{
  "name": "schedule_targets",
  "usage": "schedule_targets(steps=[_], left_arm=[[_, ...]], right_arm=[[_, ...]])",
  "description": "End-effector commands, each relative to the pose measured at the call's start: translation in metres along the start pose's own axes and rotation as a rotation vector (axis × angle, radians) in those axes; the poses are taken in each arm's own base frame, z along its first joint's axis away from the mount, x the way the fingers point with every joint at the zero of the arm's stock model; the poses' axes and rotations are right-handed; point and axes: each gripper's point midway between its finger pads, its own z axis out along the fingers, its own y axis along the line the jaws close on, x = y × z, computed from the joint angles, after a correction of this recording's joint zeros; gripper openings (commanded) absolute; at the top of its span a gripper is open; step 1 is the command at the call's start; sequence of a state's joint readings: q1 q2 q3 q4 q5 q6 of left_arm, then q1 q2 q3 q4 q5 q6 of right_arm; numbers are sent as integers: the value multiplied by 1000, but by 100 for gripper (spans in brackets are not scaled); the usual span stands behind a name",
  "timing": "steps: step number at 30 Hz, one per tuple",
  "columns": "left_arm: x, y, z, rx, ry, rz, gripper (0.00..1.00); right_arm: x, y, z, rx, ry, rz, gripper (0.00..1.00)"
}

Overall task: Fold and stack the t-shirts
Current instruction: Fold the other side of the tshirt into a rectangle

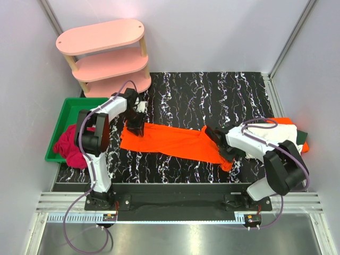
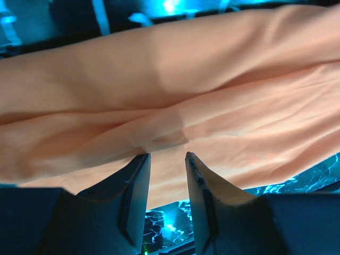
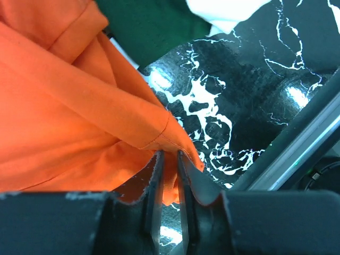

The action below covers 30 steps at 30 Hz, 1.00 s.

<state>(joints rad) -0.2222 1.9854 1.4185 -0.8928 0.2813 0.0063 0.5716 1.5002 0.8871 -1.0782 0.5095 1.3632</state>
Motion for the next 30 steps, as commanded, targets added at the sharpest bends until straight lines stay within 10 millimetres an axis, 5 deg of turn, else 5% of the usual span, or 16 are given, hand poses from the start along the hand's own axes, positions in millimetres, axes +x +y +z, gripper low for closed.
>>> schedule_targets(steps=[1, 5, 6, 10, 14, 19, 22, 25, 26, 30], left_arm=[[-8, 5, -18, -10, -52, -15, 37], [-25, -2, -40, -1, -134, 31, 36], [-29, -2, -45, -8, -154, 42, 36], [-60, 3, -60, -53, -226, 108, 38], [-87, 12, -55, -86, -244, 120, 38], [-102, 24, -36, -123, -200, 110, 38], [-105, 34, -30, -171, -177, 113, 36], [-108, 46, -26, -237, -168, 115, 29], [-110, 49, -27, -251, -170, 112, 18], [-117, 57, -25, -292, -176, 102, 0]], right_arm=[[-6, 1, -6, -40, -6, 36, 24], [-27, 39, -33, -266, -110, -32, 35], [-34, 51, -44, -328, -137, -39, 45], [-56, 78, -95, -548, -216, -126, 52], [-36, 91, -115, -642, -148, -201, 53], [8, 86, -110, -651, -58, -281, 52], [29, 75, -106, -632, -61, -315, 47], [45, 62, -98, -603, -74, -333, 29], [51, 55, -96, -588, -89, -352, 21], [58, 42, -80, -531, -113, -340, 0]])
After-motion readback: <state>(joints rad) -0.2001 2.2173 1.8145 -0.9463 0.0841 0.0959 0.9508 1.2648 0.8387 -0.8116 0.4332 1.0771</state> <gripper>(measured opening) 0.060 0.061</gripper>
